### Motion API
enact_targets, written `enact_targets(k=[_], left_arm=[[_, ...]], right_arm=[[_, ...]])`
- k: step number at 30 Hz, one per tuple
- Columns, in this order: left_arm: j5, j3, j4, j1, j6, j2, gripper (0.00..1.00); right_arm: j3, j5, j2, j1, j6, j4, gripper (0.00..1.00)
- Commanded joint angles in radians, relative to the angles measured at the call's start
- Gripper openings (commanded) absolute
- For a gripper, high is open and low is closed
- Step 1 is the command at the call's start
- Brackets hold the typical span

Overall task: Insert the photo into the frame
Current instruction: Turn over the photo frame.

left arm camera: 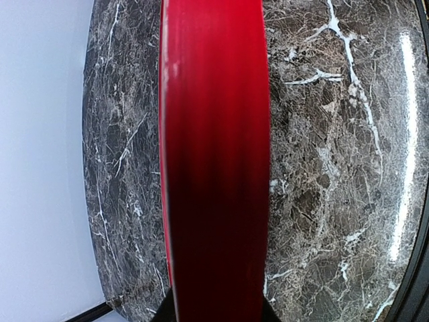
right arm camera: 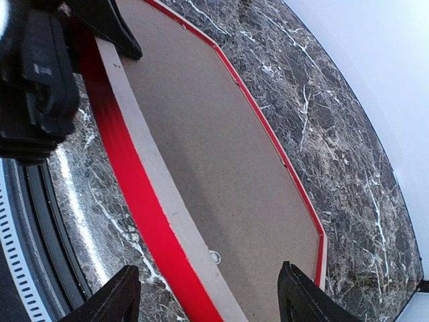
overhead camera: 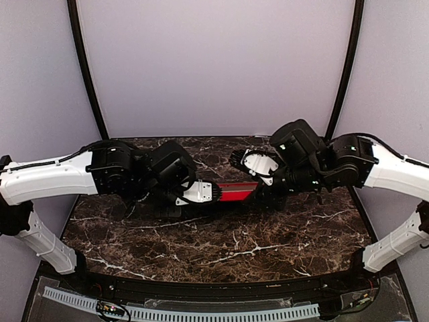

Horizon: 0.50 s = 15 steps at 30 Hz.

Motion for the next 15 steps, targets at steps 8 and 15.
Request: enact_targets(k=[8,15], left_arm=[[0.055,0.076,0.027,0.024,0.051,-0.073,0.07],[0.051,0.046,0.053,0.029,0.053,-0.085,0.17]], right_arm=[[0.046,0.111,0.068,0.021,-0.047,-0.053,0.52],[0.062,0.149,0.078,0.034,-0.048,-0.075,0.37]])
